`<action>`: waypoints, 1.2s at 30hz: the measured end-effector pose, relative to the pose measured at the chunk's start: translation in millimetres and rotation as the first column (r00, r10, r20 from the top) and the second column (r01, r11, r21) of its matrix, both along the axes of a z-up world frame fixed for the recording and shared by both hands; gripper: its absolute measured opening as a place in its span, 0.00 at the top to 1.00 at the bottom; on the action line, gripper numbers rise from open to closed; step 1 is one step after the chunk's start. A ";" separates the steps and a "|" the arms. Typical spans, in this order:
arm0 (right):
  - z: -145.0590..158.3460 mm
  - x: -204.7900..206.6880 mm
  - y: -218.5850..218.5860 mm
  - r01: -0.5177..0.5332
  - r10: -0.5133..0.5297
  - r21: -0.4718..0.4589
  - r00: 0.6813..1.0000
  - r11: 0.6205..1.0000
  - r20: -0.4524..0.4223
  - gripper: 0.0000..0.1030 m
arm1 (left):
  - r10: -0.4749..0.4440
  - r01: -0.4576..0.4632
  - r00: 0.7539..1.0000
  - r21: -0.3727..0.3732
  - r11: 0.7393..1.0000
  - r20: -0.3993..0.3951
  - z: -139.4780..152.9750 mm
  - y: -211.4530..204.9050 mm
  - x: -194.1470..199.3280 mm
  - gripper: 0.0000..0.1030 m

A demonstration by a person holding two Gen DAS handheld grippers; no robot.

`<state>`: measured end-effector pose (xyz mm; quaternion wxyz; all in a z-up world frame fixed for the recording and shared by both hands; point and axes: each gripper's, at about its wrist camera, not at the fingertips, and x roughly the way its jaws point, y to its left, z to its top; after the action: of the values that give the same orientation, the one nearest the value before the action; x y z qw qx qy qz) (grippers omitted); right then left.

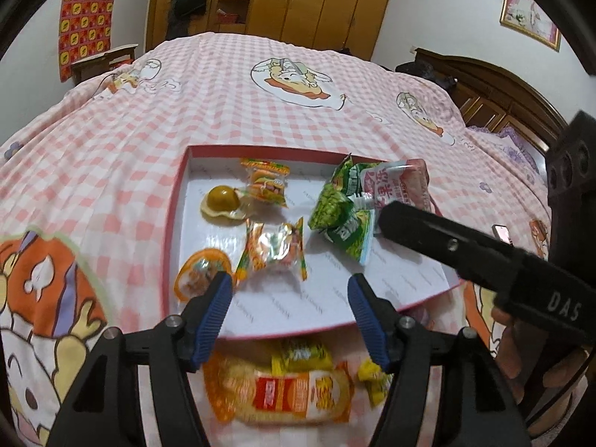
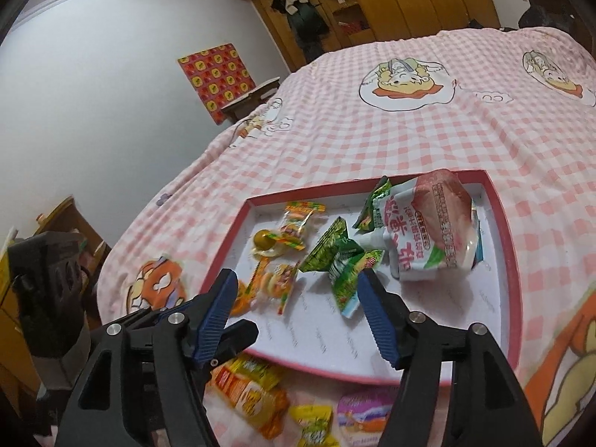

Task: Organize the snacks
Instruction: 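Withdraw both open tools from the tray back to the snack pile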

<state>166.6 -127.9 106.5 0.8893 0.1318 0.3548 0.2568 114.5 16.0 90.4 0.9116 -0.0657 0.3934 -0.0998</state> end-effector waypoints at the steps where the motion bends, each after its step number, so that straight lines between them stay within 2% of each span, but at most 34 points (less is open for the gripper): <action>1: 0.5 -4.2 0.0 -0.001 0.001 -0.008 1.000 1.000 0.003 0.34 | 0.001 -0.001 1.000 -0.004 1.000 0.000 0.7 1.2 -3.7 0.34; 7: -1.0 -30.8 -0.9 -0.003 0.004 -0.066 1.000 0.998 0.012 0.34 | 0.019 -0.019 1.000 -0.031 0.999 -0.017 -0.5 8.0 -23.9 0.32; 9: -3.3 -39.2 -1.9 -0.002 0.003 -0.085 1.000 0.996 0.009 0.34 | 0.019 -0.020 0.999 -0.042 0.999 -0.025 -2.6 7.9 -28.7 0.28; 23: -31.3 -68.0 -21.1 0.034 -0.040 -0.096 0.997 0.995 -0.064 0.34 | 0.000 -0.002 0.995 -0.016 1.000 -0.097 -29.5 -5.3 -44.3 0.20; 24: -32.8 -69.6 -22.7 0.040 -0.047 -0.097 0.997 0.994 -0.066 0.34 | 0.005 -0.006 0.995 -0.009 1.000 -0.103 -31.8 -6.0 -44.0 0.15; 25: -33.7 -71.0 -24.1 0.044 -0.051 -0.098 0.996 0.994 -0.068 0.34 | 0.011 -0.011 0.994 0.001 1.000 -0.107 -34.3 -7.0 -43.7 0.14; 31: -41.3 -79.2 -33.6 0.066 -0.074 -0.093 0.993 0.993 -0.089 0.34 | 0.026 -0.017 0.994 0.093 0.996 -0.101 -47.5 -18.0 -41.5 0.13; 36: -49.3 -80.6 -38.9 0.083 -0.093 -0.086 0.989 0.993 -0.115 0.34 | 0.042 -0.032 0.996 0.122 0.992 -0.080 -50.3 -22.3 -45.4 0.12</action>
<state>86.0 -166.7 57.3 0.8817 0.1262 0.4110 0.1943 69.1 -6.3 40.1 0.8985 -0.0221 0.4349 -0.0562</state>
